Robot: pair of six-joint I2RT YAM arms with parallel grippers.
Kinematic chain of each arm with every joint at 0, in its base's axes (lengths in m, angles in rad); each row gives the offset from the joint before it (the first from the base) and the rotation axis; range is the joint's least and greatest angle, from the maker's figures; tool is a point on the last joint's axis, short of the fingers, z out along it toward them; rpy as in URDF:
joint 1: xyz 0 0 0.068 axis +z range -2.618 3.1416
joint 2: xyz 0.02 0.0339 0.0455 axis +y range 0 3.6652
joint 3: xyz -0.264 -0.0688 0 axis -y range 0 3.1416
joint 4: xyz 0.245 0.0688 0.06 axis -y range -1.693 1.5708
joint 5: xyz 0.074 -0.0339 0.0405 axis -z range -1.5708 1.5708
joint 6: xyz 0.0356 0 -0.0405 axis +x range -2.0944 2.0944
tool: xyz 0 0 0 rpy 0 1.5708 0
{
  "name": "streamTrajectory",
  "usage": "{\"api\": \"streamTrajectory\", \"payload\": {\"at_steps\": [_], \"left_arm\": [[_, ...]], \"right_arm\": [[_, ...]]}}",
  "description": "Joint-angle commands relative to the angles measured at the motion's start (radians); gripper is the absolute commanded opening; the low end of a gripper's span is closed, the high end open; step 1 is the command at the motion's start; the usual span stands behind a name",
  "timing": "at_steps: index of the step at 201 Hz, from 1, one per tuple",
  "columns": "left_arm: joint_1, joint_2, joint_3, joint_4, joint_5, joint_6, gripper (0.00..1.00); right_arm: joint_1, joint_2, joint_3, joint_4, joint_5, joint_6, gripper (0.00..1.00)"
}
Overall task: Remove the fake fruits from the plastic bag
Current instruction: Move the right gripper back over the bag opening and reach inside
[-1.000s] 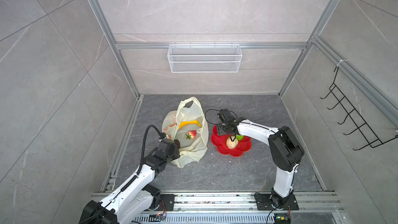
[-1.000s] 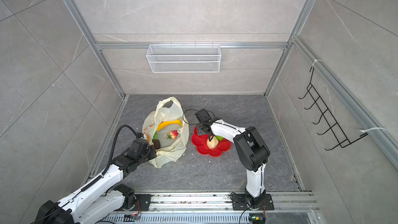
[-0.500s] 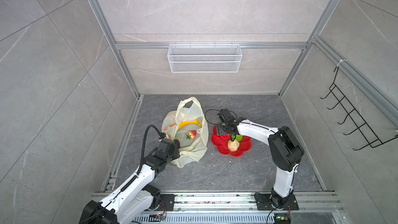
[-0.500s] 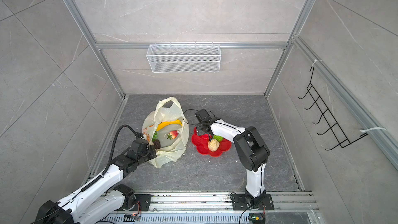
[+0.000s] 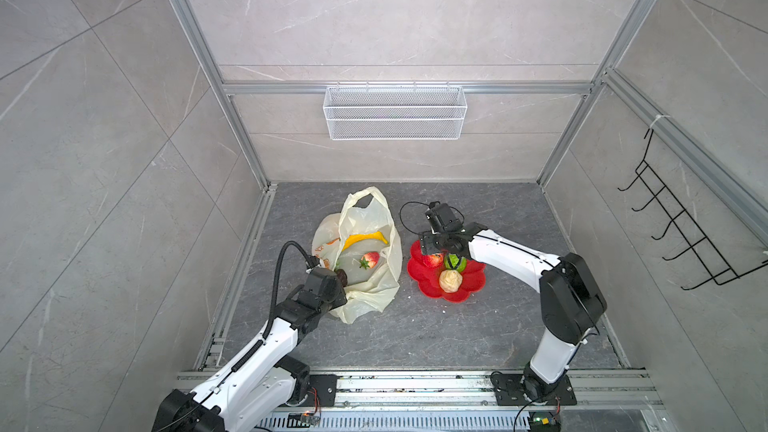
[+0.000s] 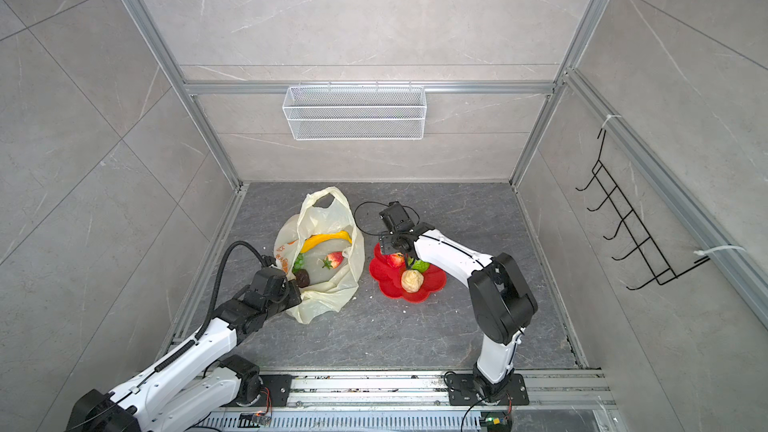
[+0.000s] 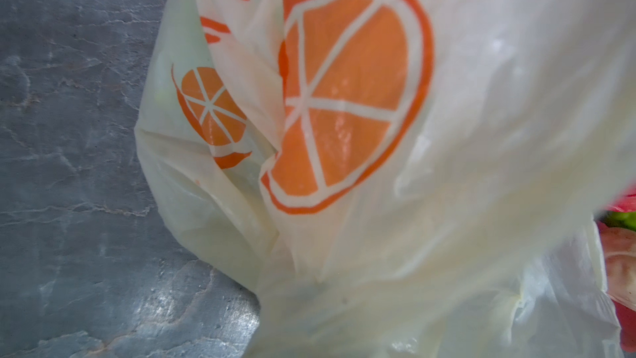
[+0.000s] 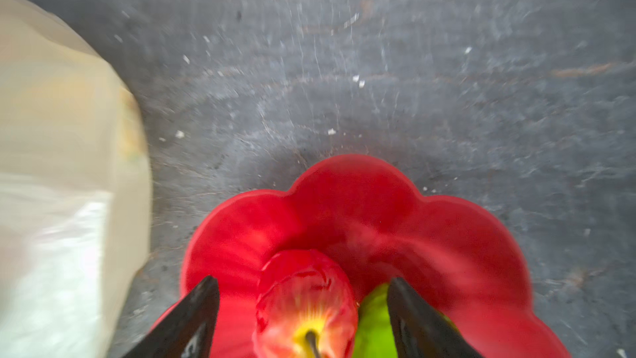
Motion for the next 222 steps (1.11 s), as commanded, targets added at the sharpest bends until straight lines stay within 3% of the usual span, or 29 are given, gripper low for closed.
{"api": "streamTrajectory", "payload": {"at_steps": [1, 39, 93, 151, 222], "left_arm": [[0.005, -0.052, -0.013, -0.046, -0.044, -0.028, 0.0], [0.005, -0.106, -0.029, -0.091, -0.071, -0.074, 0.0], [0.005, -0.168, -0.04, -0.172, -0.129, -0.152, 0.0], [0.005, -0.205, -0.05, -0.239, -0.181, -0.239, 0.0], [0.007, -0.224, -0.075, -0.233, -0.187, -0.249, 0.0]], "right_arm": [[0.064, -0.101, -0.016, -0.031, -0.014, 0.022, 0.77], [0.249, -0.119, 0.038, -0.031, -0.016, 0.036, 0.73], [0.406, 0.082, 0.192, 0.03, -0.147, 0.065, 0.7], [0.432, 0.351, 0.422, 0.016, -0.237, 0.125, 0.7], [0.441, 0.514, 0.602, -0.046, -0.251, 0.278, 0.73]]}}
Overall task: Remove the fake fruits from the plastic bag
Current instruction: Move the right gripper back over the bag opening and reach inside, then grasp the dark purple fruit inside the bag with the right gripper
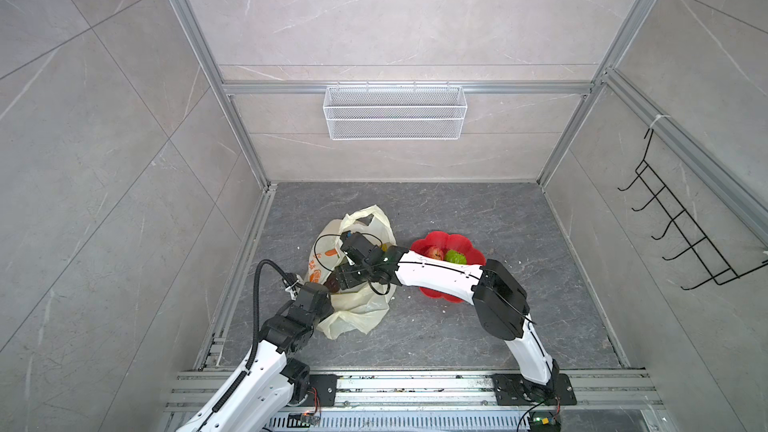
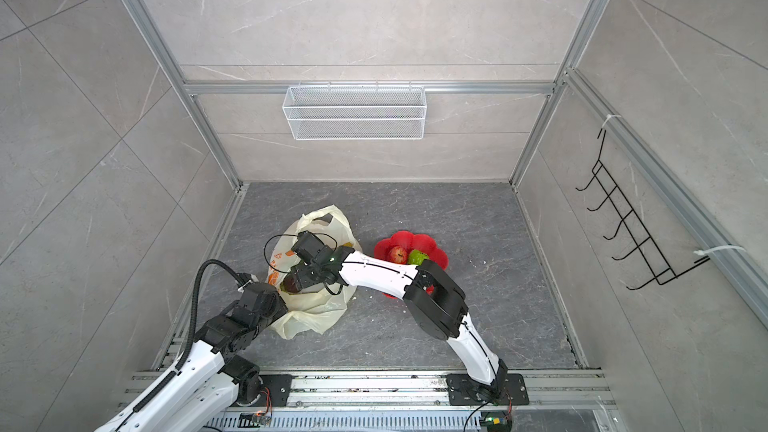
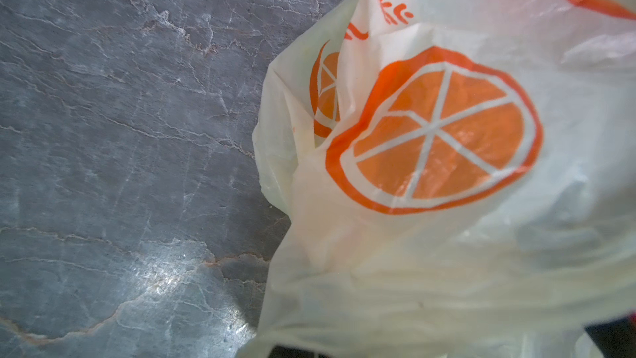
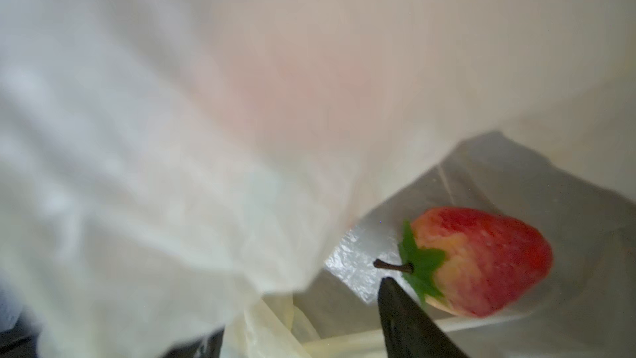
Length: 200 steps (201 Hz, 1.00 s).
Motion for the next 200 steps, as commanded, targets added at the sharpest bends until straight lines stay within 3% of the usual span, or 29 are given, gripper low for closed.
{"api": "streamTrajectory", "payload": {"at_steps": [1, 52, 133, 200], "left_arm": [[0.006, -0.008, -0.013, -0.013, -0.025, -0.02, 0.0], [0.006, -0.015, -0.028, 0.0, -0.016, -0.02, 0.0], [0.006, -0.024, -0.041, 0.009, -0.01, -0.02, 0.0], [0.006, -0.029, -0.046, 0.008, -0.012, -0.017, 0.0]], "right_arm": [[0.01, 0.066, 0.102, -0.057, -0.013, 0.07, 0.73], [0.012, 0.169, 0.233, -0.149, -0.014, 0.18, 0.74], [0.02, 0.312, 0.427, -0.257, -0.075, 0.216, 0.74], [0.019, 0.34, 0.477, -0.3, -0.062, 0.205, 0.62]]}}
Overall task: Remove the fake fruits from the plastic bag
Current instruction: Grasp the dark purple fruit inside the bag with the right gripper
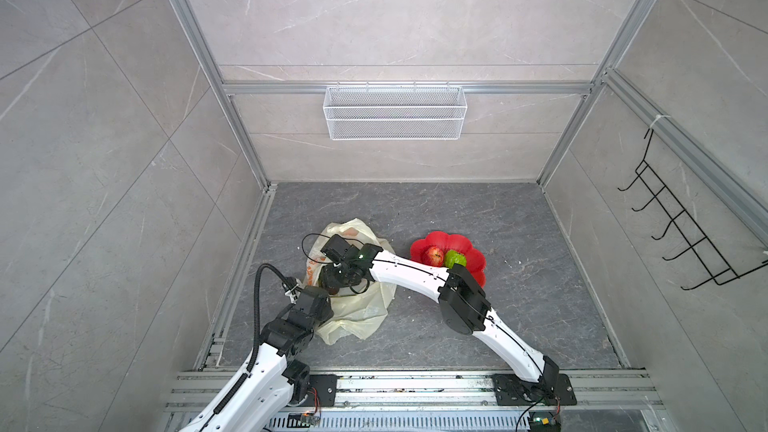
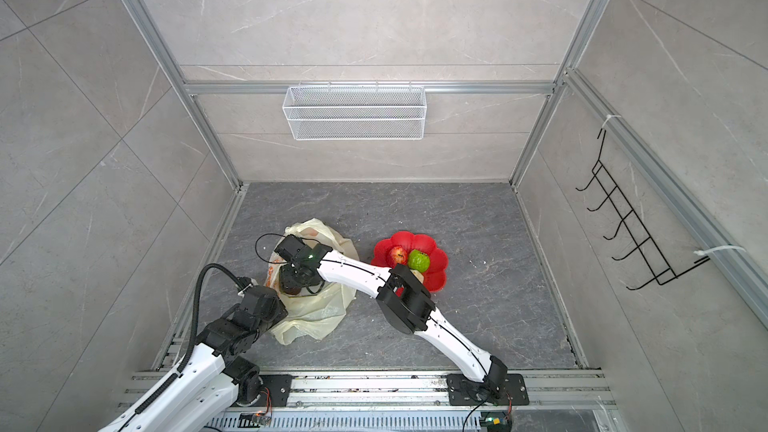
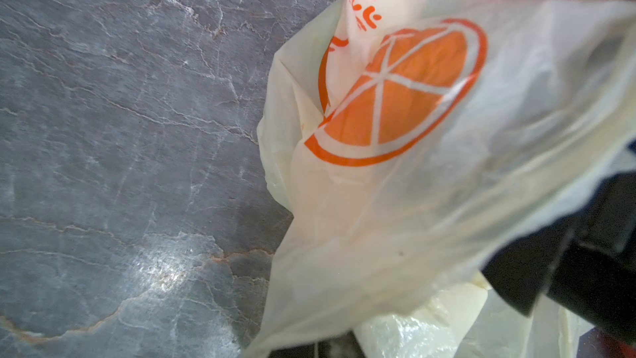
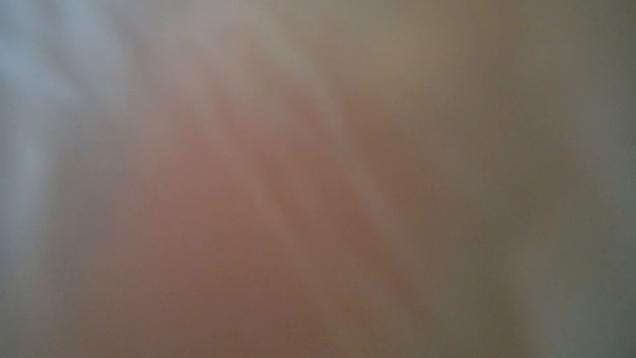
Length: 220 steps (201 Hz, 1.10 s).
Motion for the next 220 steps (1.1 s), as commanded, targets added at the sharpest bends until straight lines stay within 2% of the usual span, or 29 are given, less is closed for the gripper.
{"api": "streamTrajectory", "payload": {"at_steps": [1, 28, 79, 112, 139, 164, 184, 220], "left_arm": [[0.005, -0.01, -0.008, 0.0, -0.014, -0.007, 0.0], [0.005, -0.016, -0.008, -0.006, -0.019, -0.007, 0.0], [0.005, -0.022, -0.01, -0.007, -0.024, -0.008, 0.0], [0.005, -0.02, -0.009, -0.004, -0.022, -0.008, 0.0], [0.005, -0.015, -0.008, -0.003, -0.021, -0.005, 0.0], [0.005, -0.016, -0.008, -0.002, -0.018, -0.004, 0.0], [0.005, -0.019, -0.01, -0.003, -0.015, -0.004, 0.0], [0.005, -0.021, -0.012, 0.005, -0.012, 0.001, 0.0]], "right_arm": [[0.005, 0.012, 0.026, -0.059, 0.021, -0.008, 0.62], [0.004, -0.038, -0.022, -0.094, 0.124, -0.018, 0.6], [-0.007, -0.214, -0.316, 0.037, 0.239, -0.009, 0.59], [-0.032, -0.272, -0.429, 0.111, 0.222, 0.0, 0.61], [-0.035, -0.29, -0.442, 0.133, 0.198, -0.033, 0.66], [-0.034, -0.332, -0.461, 0.169, 0.18, -0.126, 0.68], [-0.034, -0.384, -0.502, 0.212, 0.181, -0.253, 0.68], [-0.034, -0.413, -0.485, 0.159, 0.147, -0.578, 0.68]]}}
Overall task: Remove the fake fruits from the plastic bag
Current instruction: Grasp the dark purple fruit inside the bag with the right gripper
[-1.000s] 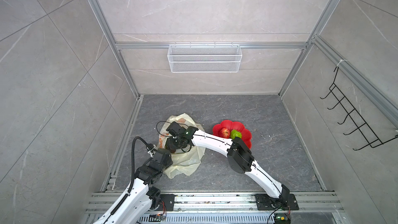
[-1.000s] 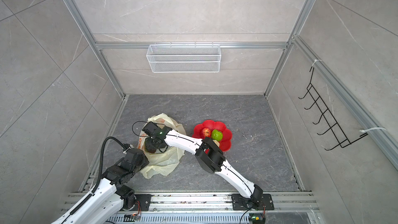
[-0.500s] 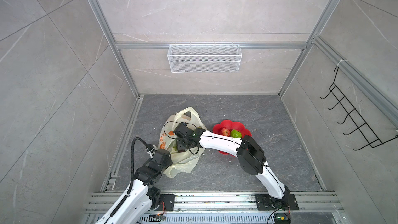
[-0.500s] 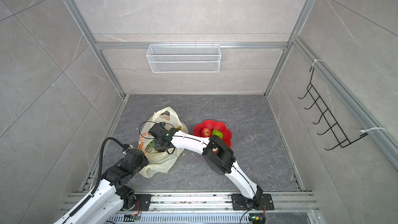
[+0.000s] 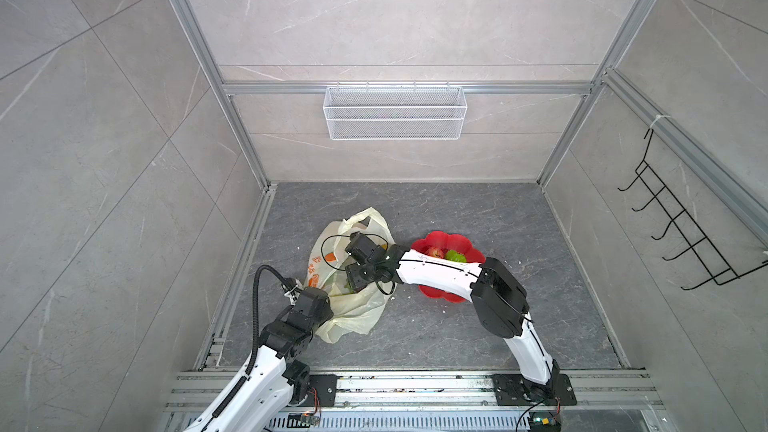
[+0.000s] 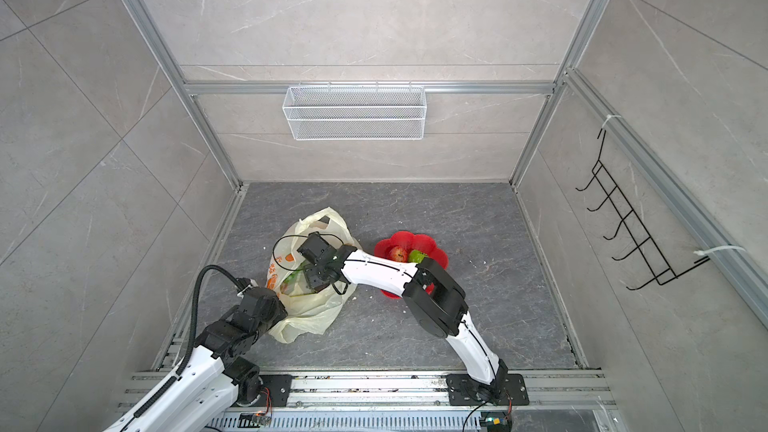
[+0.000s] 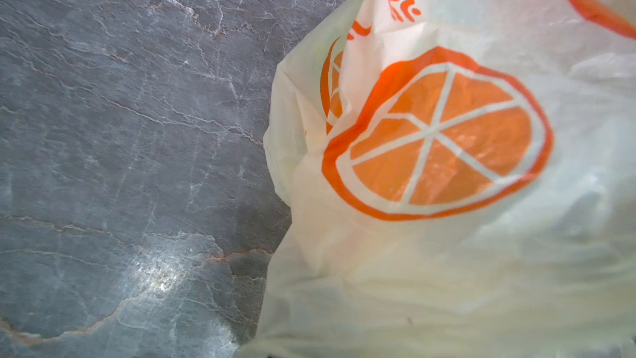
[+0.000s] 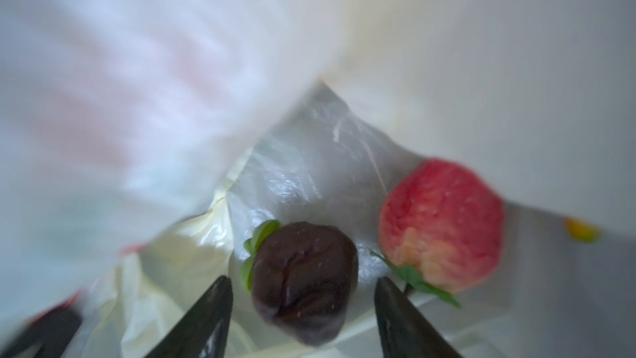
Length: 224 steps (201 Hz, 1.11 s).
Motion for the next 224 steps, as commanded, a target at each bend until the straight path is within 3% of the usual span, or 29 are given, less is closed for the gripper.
{"api": "streamTrajectory", "payload": {"at_steps": [1, 37, 85, 117, 163, 224], "left_arm": [[0.005, -0.005, -0.002, 0.005, -0.012, 0.001, 0.0], [0.005, -0.008, -0.005, 0.01, -0.012, 0.004, 0.0], [0.005, -0.038, -0.013, 0.002, -0.008, 0.005, 0.0], [0.006, -0.049, -0.018, 0.001, -0.004, 0.007, 0.0], [0.007, -0.051, -0.019, 0.005, 0.001, 0.01, 0.0], [0.007, -0.045, -0.019, 0.01, 0.001, 0.011, 0.0]], "right_arm": [[0.004, -0.052, 0.015, -0.019, -0.033, -0.284, 0.68], [0.004, -0.035, 0.027, -0.094, -0.112, -0.567, 0.69], [-0.002, 0.094, 0.19, -0.27, -0.19, -0.79, 0.7], [-0.011, 0.213, 0.358, -0.404, -0.256, -0.868, 0.7], [-0.035, 0.349, 0.604, -0.61, -0.259, -0.928, 0.69], [-0.065, 0.435, 0.72, -0.739, -0.239, -0.958, 0.69]]}}
